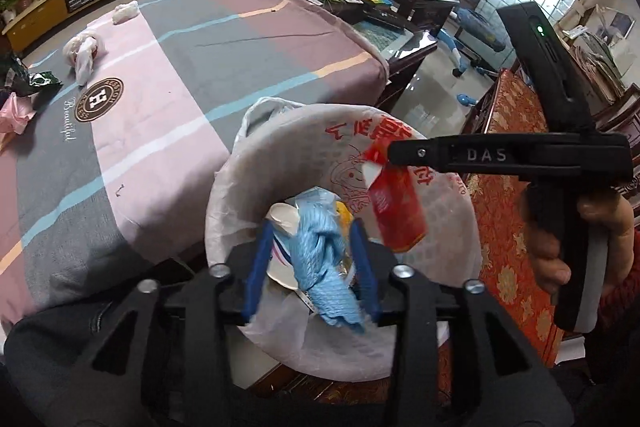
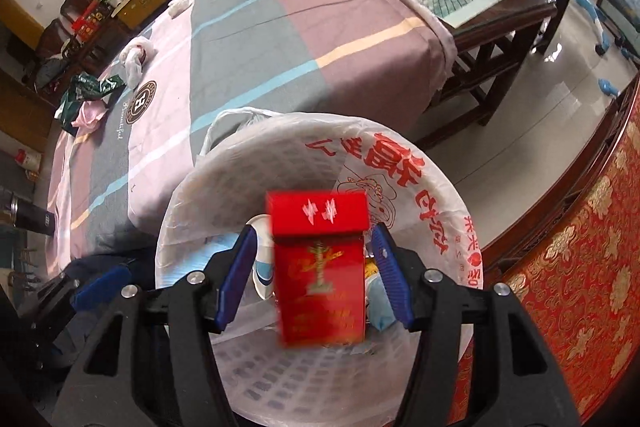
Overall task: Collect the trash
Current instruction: 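Drop the red box into the basket with the right tool while the left drops the blue cloth, then grasp the pink plastic bag with the left tool while the right grasps the white tissue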
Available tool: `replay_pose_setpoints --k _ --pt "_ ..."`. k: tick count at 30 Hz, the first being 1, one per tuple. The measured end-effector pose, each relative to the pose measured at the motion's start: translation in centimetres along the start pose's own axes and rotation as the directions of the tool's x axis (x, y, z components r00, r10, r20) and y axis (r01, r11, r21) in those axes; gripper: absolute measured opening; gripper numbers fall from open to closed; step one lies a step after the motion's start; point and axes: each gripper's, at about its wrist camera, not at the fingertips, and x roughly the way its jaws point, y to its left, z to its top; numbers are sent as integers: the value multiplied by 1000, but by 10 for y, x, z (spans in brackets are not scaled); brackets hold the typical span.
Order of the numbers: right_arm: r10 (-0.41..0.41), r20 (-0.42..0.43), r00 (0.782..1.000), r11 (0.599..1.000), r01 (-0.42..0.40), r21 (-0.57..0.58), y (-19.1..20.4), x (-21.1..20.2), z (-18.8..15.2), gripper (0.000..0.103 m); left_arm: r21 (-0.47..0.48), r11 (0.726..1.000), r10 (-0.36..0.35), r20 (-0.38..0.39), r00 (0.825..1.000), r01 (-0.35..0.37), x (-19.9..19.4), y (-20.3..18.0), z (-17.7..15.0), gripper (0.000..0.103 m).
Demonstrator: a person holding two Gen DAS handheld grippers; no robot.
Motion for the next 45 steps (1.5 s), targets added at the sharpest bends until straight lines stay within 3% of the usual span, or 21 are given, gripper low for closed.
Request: replay_pose_setpoints --k 8,15,17,19,25,29,31,34,37,40,45 --pt "25 1 1000 999 -25 20 2 0 4 63 -207 978 38 44 998 -28 -17 56 5 54" --pt "40 -12 999 999 -40 -14 21 6 5 63 -264 960 115 55 992 -97 -26 74 2 54" --pt "34 -11 999 999 -35 -31 26 6 5 63 -269 954 156 56 986 -136 -28 78 2 57" --pt "29 -8 1000 999 -30 -41 31 7 4 63 -283 944 192 54 980 -170 -30 83 1 69" --pt "29 -21 999 998 -30 -51 38 12 4 63 -358 908 250 47 967 -218 -35 107 -2 77" --pt "28 -14 999 996 -29 -84 50 15 6 63 -426 871 287 35 957 -245 -42 143 1 79" --pt "26 -1 1000 992 -26 -121 62 15 7 63 -498 829 316 45 948 -253 -51 174 8 85" --pt "41 4 999 988 -40 -146 77 17 12 63 -610 742 388 53 920 -278 -64 232 28 85" --pt "65 5 998 986 -63 -152 90 21 18 63 -662 684 439 36 898 -308 -67 279 51 85" --pt "70 5 998 984 -68 -165 105 28 23 63 -648 656 492 -23 870 -388 -52 310 79 89" --pt "88 -25 996 980 -91 -179 127 45 33 63 -596 633 520 -146 842 -494 -7 346 107 93"
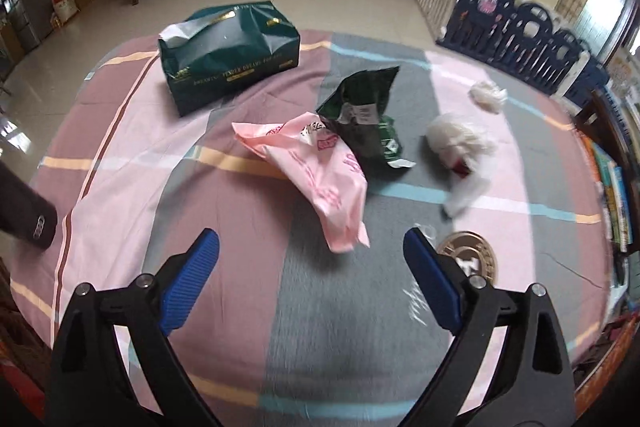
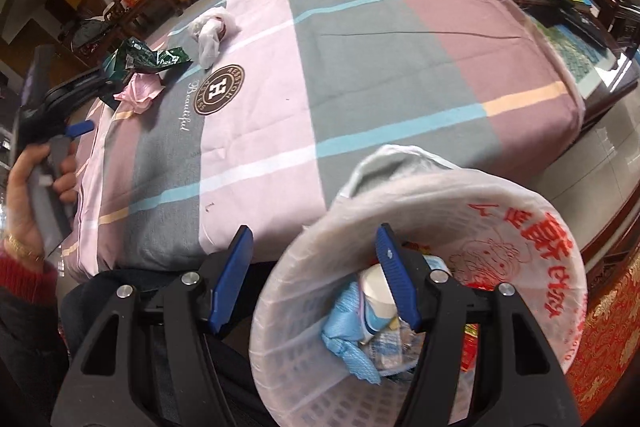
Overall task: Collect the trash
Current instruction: 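Grasp the pink plastic bag with the left tool while the right grasps the white tissue, then carry the white tissue toward the basket with the right tool while the left holds the pink bag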
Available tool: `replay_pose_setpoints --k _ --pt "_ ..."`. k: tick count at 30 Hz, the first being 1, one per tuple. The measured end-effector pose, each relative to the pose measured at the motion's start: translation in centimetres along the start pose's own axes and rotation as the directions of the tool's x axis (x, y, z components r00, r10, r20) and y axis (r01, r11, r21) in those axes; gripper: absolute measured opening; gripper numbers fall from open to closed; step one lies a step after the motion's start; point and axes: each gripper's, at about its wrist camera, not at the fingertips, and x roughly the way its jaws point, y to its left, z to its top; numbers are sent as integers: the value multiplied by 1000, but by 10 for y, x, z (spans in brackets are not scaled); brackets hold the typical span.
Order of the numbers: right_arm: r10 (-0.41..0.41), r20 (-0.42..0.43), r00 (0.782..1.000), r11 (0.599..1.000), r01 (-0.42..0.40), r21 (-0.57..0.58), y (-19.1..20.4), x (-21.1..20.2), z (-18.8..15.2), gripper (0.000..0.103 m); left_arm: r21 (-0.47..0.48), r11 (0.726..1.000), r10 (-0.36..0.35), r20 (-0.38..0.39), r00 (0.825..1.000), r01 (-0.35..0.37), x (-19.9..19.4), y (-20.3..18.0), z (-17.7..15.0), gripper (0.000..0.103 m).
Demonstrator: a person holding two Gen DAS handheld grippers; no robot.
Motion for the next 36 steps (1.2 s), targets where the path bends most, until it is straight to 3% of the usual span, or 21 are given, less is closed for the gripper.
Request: replay_pose_setpoints --k 3,4,5,6,7,9,11,15,18,21,24,26,30,32,33,34,36 --pt "5 -11 1000 1000 -5 -14 10 9 9 63 11 1000 24 -33 999 -24 28 -7 8 93" --pt "6 -15 1000 1000 -7 -15 12 12 12 63 16 1000 25 -36 999 -24 35 -8 9 88" --pt "7 -18 1000 1000 -7 -15 14 15 15 63 34 999 25 -27 999 -24 41 -9 8 75" --pt "5 -19 1000 1000 -6 -15 16 18 17 63 55 998 33 -32 999 -31 46 -9 6 37" --pt "3 -19 1000 1000 -3 -13 18 21 20 63 62 998 21 -54 998 -18 52 -6 3 17" --pt "12 -17 1000 1000 -13 -16 24 28 29 63 5 999 -46 -41 998 47 47 8 -8 16" --pt "21 -5 1000 999 -22 -31 34 34 40 63 -23 998 -67 -13 998 66 35 22 -23 15" --pt "29 68 997 997 -24 -67 66 57 82 63 -127 981 -142 59 988 148 -6 55 -65 15" --pt "24 115 993 997 -16 -69 94 80 123 68 -186 968 -154 85 984 168 -26 72 -89 15" --pt "-4 179 984 992 27 -125 130 105 164 73 -151 973 -160 114 981 176 -41 72 -99 15" --pt "-145 223 964 970 183 -160 163 137 199 74 -113 980 -147 147 978 165 -48 73 -100 15" --pt "-191 220 957 950 237 -205 180 160 215 74 -84 984 -141 158 977 156 -49 71 -100 15" --pt "-254 183 950 917 297 -268 195 204 238 74 -98 980 -156 148 977 172 -45 75 -101 15" --pt "-230 166 959 926 268 -267 196 217 243 74 -110 979 -158 145 977 174 -42 79 -100 15" --pt "-208 143 968 933 240 -267 196 222 243 63 -118 977 -159 143 977 177 -41 81 -100 15" --pt "-189 121 975 940 215 -265 196 226 241 45 -126 976 -159 141 977 177 -40 83 -100 15" --pt "-173 115 978 944 198 -262 195 226 235 35 -135 975 -156 142 977 175 -40 85 -100 15"
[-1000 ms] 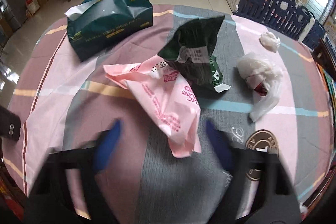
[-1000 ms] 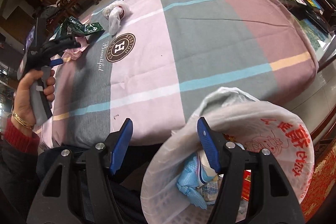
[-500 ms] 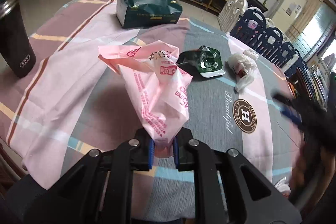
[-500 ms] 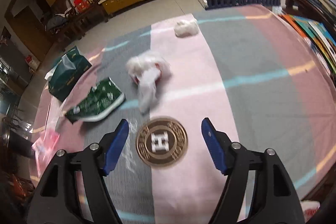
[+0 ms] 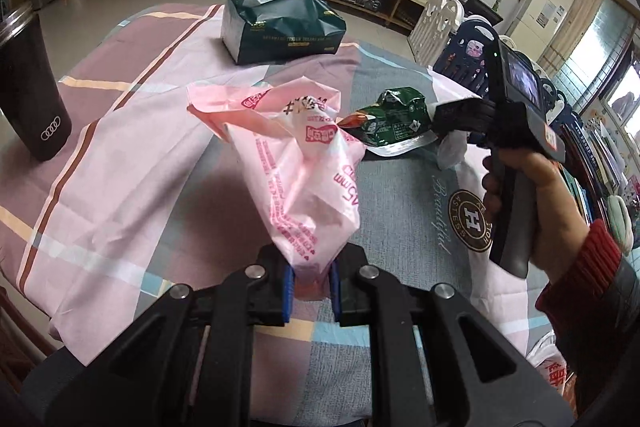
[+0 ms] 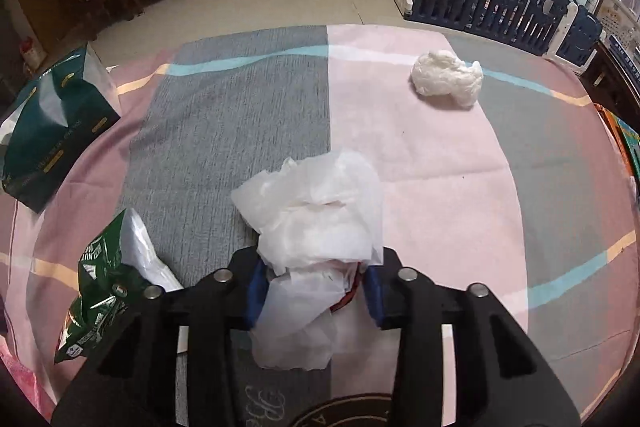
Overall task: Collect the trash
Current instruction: 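Carry the white tissue toward the basket with the right tool while the left holds the pink bag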
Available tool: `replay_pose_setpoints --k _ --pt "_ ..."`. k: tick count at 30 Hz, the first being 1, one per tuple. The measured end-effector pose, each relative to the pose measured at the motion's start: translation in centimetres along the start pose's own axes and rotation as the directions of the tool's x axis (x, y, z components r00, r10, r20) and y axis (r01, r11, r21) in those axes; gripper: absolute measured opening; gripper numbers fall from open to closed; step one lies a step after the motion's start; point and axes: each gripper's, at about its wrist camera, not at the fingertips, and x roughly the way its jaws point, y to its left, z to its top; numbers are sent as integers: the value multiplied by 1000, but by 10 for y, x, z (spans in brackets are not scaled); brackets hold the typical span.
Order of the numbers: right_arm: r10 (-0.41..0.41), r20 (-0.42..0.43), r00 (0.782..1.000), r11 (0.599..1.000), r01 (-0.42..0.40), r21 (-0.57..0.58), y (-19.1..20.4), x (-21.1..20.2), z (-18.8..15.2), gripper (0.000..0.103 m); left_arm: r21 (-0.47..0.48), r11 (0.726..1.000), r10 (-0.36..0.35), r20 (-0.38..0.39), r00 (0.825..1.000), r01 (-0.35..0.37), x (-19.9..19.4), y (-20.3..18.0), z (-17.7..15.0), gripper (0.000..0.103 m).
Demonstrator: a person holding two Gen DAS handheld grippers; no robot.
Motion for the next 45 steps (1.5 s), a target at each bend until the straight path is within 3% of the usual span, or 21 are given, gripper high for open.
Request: replay_pose_setpoints --k 3,10,14,20,32,45 --pt "37 7 999 999 -37 -27 1 -18 -15 28 3 1000 -1 13 1000 1 -5 -3 -1 15" --pt "119 -3 993 993 -119 8 -36 -90 -94 28 34 999 -15 68 998 13 -38 -23 -4 15" --pt "166 -7 986 981 -164 107 -71 -127 -152 28 87 996 -11 115 993 1 -70 -41 -19 15" --pt "187 14 982 946 -184 267 -103 -168 -215 28 111 994 -31 94 995 20 -100 -46 -50 15" --pt "162 87 983 964 -177 200 -83 -232 -219 28 163 985 -68 109 992 50 -130 -49 -80 15" --pt "156 81 984 968 -168 185 -73 -240 -221 28 91 994 -68 109 992 58 -131 -25 -71 15"
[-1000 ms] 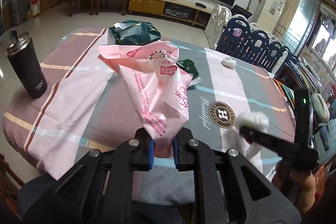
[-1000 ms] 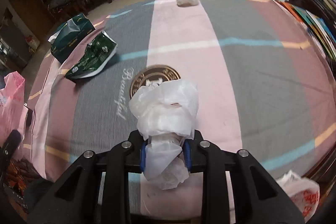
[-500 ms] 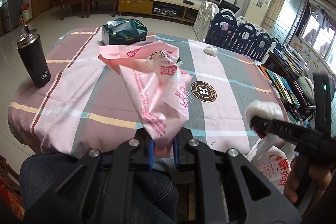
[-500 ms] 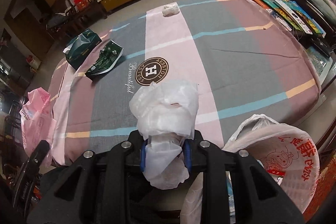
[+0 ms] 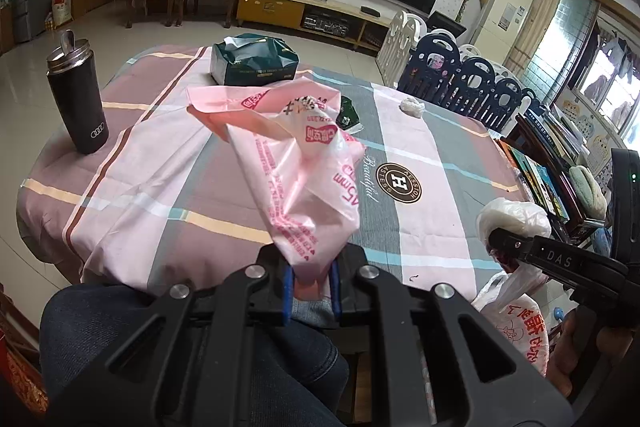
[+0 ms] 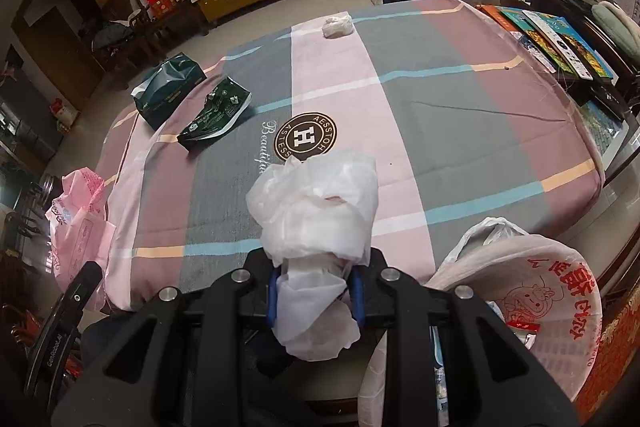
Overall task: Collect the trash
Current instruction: 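Carry the white tissue toward the basket with the right tool while the left holds the pink bag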
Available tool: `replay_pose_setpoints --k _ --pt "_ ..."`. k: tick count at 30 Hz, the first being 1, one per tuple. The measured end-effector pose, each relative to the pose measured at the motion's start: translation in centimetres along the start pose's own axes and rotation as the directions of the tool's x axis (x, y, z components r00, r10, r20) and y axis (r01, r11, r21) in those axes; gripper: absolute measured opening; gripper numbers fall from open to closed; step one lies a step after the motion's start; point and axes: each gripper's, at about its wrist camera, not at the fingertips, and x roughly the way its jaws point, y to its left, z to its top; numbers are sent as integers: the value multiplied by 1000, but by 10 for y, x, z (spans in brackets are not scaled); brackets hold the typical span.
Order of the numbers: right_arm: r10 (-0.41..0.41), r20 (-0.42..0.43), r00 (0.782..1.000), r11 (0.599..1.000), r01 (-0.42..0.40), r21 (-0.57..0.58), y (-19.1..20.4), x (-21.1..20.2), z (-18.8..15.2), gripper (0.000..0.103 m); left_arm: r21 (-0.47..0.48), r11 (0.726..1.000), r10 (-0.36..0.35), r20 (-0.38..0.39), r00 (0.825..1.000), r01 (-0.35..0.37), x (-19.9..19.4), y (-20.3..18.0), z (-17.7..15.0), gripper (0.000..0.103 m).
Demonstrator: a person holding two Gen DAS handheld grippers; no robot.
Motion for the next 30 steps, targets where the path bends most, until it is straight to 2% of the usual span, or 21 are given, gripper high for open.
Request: replay_pose_setpoints --k 9,18,24,30 --pt "-8 9 1000 1000 8 -23 -5 -11 -1 28 8 1000 -4 -3 1000 4 0 -4 -1 15" --pt "-90 8 996 996 90 6 -57 -37 -12 28 27 999 -29 6 1000 29 -9 -13 -1 15" --pt "-142 0 990 989 142 50 -95 -51 -23 28 66 996 -59 14 998 58 -21 -37 -1 15" --pt "-110 -1 994 989 109 100 -110 -56 -29 28 139 986 -101 26 995 96 -32 -72 -4 15"
